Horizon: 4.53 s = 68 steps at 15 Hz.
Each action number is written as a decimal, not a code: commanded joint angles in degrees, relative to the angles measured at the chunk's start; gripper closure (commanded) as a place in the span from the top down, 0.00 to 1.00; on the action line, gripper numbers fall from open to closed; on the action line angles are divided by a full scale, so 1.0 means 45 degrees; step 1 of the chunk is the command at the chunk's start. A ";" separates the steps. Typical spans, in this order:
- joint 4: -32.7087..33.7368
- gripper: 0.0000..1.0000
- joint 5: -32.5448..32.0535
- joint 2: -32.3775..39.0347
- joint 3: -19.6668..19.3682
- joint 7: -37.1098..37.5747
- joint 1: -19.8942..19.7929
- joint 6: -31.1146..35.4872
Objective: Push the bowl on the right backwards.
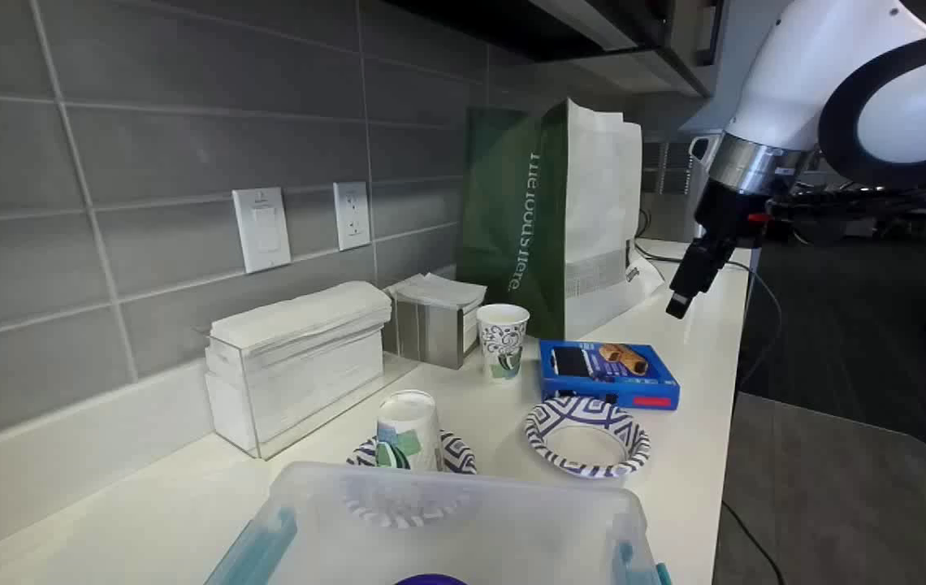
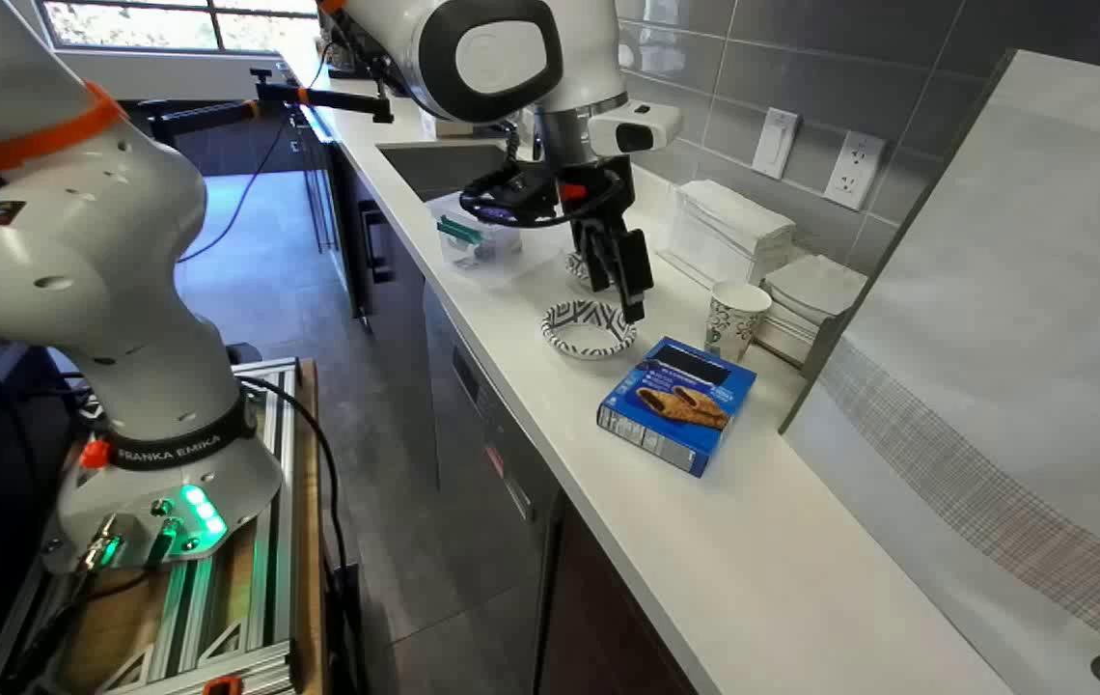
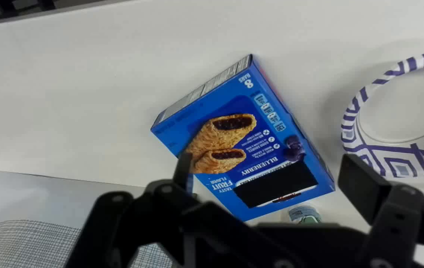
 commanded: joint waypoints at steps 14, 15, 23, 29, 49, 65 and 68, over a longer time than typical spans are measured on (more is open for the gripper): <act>-0.0231 1.00 0.4196 0.0938 -0.1231 -0.3160 0.2812 -0.0038; -0.0224 1.00 0.4935 0.1076 -0.1412 -0.3781 0.3211 -0.0309; 0.0136 1.00 0.6290 0.2296 -0.1534 -0.5823 0.3327 -0.3080; 0.0484 1.00 0.5736 0.3779 -0.0836 -0.5996 0.3297 -0.2650; 0.1330 1.00 0.2755 0.6311 0.0418 -0.2947 0.2782 0.2870; 0.2793 1.00 0.2373 0.7806 0.0869 -0.4386 0.2112 0.4746; 0.3323 1.00 0.2598 0.8203 0.1071 -0.4480 0.1951 0.4794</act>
